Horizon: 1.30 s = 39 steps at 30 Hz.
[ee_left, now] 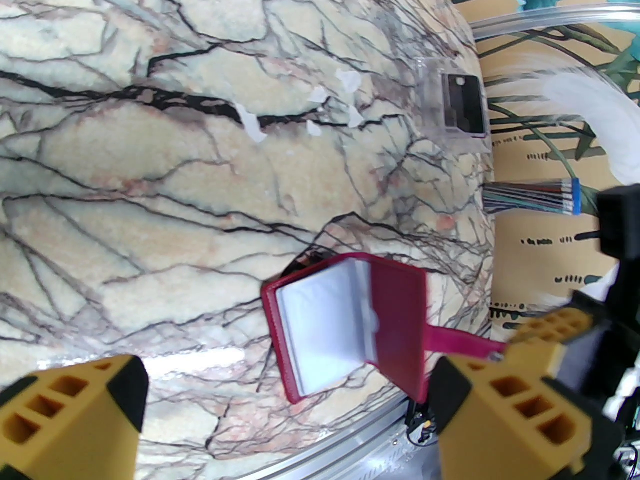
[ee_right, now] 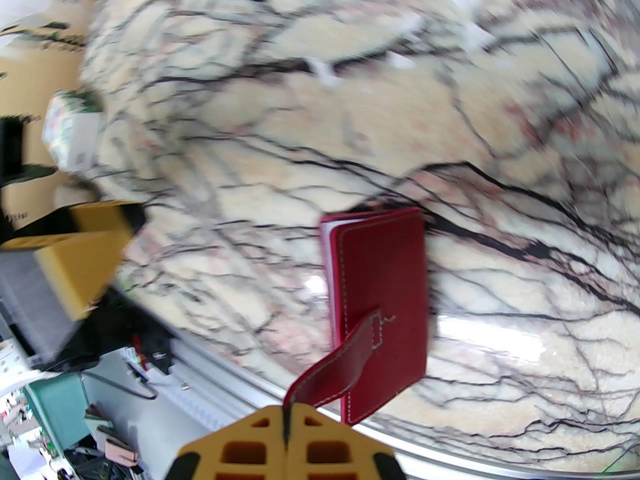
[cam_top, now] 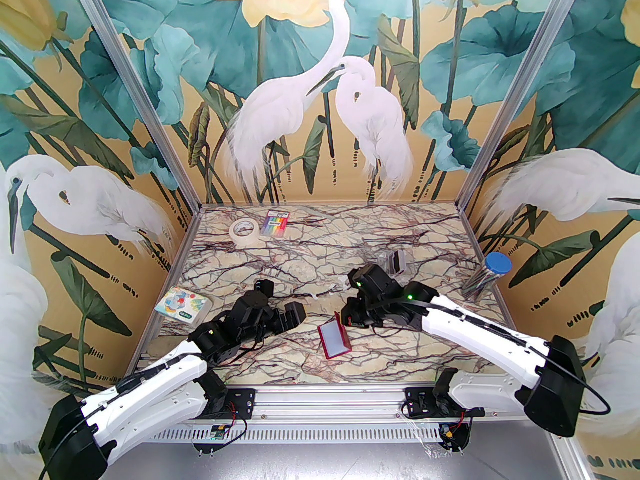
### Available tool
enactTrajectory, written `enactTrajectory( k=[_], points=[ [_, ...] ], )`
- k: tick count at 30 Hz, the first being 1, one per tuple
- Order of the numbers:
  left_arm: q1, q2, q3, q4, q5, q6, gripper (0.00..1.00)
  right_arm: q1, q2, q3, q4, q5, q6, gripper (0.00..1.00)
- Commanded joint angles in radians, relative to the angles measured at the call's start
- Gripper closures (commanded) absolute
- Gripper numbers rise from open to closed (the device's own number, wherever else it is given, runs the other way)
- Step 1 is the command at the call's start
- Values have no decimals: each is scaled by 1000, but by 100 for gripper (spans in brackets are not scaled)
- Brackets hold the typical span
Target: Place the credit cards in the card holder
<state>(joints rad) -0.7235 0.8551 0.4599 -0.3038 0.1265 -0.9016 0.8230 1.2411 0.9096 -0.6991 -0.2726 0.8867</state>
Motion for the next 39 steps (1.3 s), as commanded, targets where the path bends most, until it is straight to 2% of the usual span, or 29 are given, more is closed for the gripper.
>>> enactTrajectory(
  k=[1,8,19,25,39],
  points=[
    [9,46,-20,107,100,-3,14,-40,-37,-58,21,40,33,100],
    [0,234,6,255,253,-11,39,-105,-72,-144,-16,76,7,100],
    [-114,477,87,375,288,-30,58,-128,-71,-223,3,106,2,100],
    [-123,545,89,394,286,-37,64,-129,-68,-248,11,114,-3,100],
    [-123,649,74,431,273,-49,68,-132,-9,-267,7,161,-28,100]
  ],
)
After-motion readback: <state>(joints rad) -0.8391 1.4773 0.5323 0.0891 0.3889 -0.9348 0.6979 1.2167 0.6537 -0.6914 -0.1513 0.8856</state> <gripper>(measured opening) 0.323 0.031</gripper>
